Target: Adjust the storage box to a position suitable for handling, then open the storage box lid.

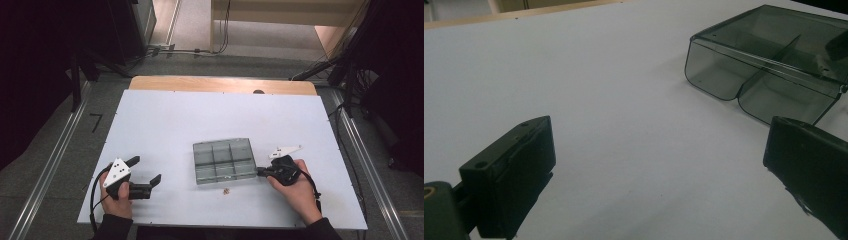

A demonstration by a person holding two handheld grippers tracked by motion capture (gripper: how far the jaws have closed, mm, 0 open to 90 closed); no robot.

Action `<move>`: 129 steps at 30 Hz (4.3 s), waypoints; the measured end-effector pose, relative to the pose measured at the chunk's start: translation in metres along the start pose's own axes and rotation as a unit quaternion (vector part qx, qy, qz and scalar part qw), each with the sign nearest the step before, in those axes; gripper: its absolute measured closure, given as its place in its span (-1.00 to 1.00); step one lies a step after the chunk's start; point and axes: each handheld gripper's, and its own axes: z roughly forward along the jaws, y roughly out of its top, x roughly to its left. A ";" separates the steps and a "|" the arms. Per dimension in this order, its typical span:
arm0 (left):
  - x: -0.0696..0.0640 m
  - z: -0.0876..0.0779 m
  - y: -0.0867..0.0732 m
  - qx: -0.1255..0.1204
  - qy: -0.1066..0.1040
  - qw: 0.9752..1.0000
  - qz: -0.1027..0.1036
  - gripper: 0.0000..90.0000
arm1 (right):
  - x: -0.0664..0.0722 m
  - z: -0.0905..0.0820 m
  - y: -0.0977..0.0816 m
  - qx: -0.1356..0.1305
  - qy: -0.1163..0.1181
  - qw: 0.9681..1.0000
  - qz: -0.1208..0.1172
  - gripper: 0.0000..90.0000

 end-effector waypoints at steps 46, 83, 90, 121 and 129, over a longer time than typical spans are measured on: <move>-0.047 0.024 0.024 0.033 -0.108 0.993 -0.036 0.56 | 0.011 -0.025 -0.014 -0.079 0.069 0.993 -0.052 0.96; -0.059 0.043 0.019 0.095 -0.136 0.986 -0.011 1.00 | 0.013 -0.013 -0.013 -0.085 0.080 0.990 -0.080 0.96; -0.059 0.043 0.019 0.093 -0.134 0.986 -0.010 1.00 | 0.013 -0.013 -0.013 -0.086 0.081 0.990 -0.080 0.96; -0.058 0.039 0.032 0.045 -0.145 0.988 -0.018 1.00 | 0.016 -0.025 -0.002 -0.124 0.086 0.985 -0.078 0.96; -0.055 0.039 0.046 0.025 -0.137 0.990 -0.015 1.00 | 0.015 -0.032 0.010 -0.135 0.084 0.984 -0.075 0.96</move>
